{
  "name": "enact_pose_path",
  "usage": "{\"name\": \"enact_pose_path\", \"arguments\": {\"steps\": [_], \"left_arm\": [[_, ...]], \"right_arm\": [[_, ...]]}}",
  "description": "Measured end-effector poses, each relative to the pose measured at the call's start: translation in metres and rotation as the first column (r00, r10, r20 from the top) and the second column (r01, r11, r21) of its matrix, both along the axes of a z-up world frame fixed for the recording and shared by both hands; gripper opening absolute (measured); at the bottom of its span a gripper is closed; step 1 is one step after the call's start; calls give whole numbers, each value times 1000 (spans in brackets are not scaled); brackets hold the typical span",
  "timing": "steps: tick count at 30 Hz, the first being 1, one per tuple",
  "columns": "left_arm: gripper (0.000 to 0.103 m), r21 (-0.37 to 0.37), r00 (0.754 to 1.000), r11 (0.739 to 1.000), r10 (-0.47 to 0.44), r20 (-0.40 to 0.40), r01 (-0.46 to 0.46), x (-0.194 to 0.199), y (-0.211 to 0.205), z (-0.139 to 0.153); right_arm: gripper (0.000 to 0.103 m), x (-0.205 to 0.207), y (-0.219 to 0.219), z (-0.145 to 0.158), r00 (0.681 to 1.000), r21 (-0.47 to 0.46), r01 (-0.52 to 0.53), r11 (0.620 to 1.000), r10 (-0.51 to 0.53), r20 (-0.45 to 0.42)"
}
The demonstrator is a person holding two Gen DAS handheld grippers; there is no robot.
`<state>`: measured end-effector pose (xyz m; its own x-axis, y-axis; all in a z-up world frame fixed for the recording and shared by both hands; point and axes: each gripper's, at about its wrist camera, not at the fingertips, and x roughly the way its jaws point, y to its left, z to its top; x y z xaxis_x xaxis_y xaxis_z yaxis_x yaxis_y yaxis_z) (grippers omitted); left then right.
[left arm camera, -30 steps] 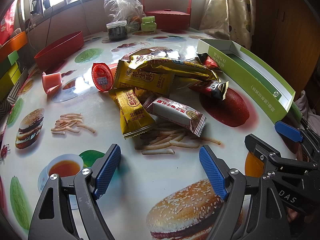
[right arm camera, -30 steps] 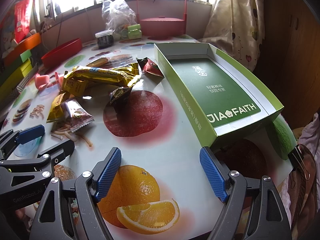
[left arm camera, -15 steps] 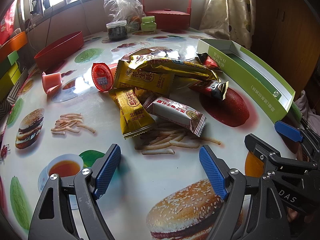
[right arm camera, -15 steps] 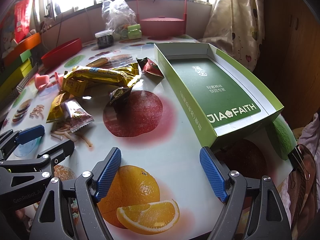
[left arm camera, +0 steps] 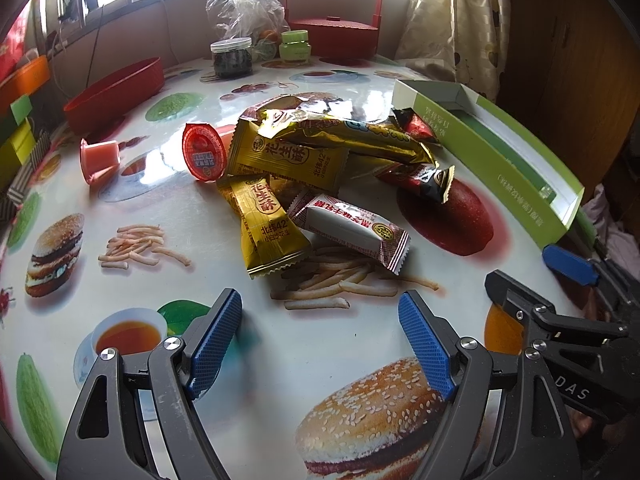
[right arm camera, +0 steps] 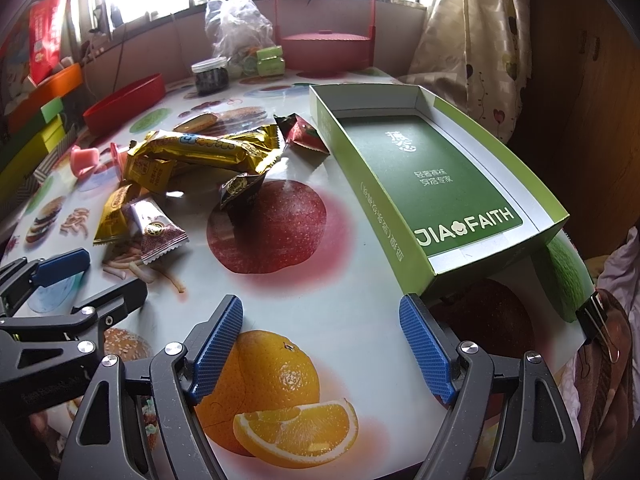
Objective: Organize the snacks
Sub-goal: 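Grasp the white-red sesame bar with the right tool while the left tool grasps a yellow peanut-candy packet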
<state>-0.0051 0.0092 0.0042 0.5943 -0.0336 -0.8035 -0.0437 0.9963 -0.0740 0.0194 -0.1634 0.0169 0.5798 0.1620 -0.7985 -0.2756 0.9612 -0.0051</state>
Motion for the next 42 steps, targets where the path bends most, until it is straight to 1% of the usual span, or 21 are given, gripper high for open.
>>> {"name": "enact_pose_path", "arguments": {"steps": [2,4,7,11,14,16,21,23,26,29,33,36,38,39,41,42], "left_arm": [[81,-33,1000,999,-3,-4,2,0,7,2],[81,-34,1000,999,9,-7,-9,-1,10,3],[81,-57,1000,998,25,-6,-26,-3,20,4],[81,-81,999,996,50,19,-48,-6,34,11],[81,-109,996,992,76,38,-71,-6,48,17],[81,-107,994,990,96,42,-91,-6,53,18],[81,-120,990,984,136,47,-130,-5,69,19],[81,-125,988,983,144,52,-136,-4,74,20],[81,-137,987,980,150,48,-143,-3,79,19],[81,-145,987,979,152,49,-143,-4,82,19],[81,-174,986,973,158,43,-148,-1,87,19],[81,-198,987,969,159,32,-150,2,89,17],[81,-221,988,965,154,29,-144,4,90,17],[81,-226,988,964,150,29,-140,4,89,17],[81,-227,990,965,139,26,-130,8,85,17],[81,-230,990,965,135,24,-126,10,84,17]], "right_arm": [[81,3,-1,5,1000,4,-4,1000,4,-5],[81,5,0,8,1000,17,-19,1000,19,-10],[80,6,3,11,999,35,-43,998,43,-5],[79,8,18,19,993,44,-118,992,117,32],[78,12,31,24,983,65,-176,982,173,55],[74,15,38,25,977,78,-211,974,207,61],[69,22,58,24,957,77,-290,954,286,57],[69,22,70,25,940,84,-340,937,335,69],[61,27,84,21,928,86,-373,924,369,54],[60,32,92,16,923,84,-385,919,383,44],[56,39,100,11,920,89,-393,915,392,24],[51,42,104,7,916,86,-399,913,400,8],[45,43,106,4,917,79,-397,914,399,0],[41,43,106,3,917,78,-396,915,398,-3],[37,42,106,2,917,76,-398,914,400,-2],[33,41,106,3,917,75,-398,914,399,-1]]}}
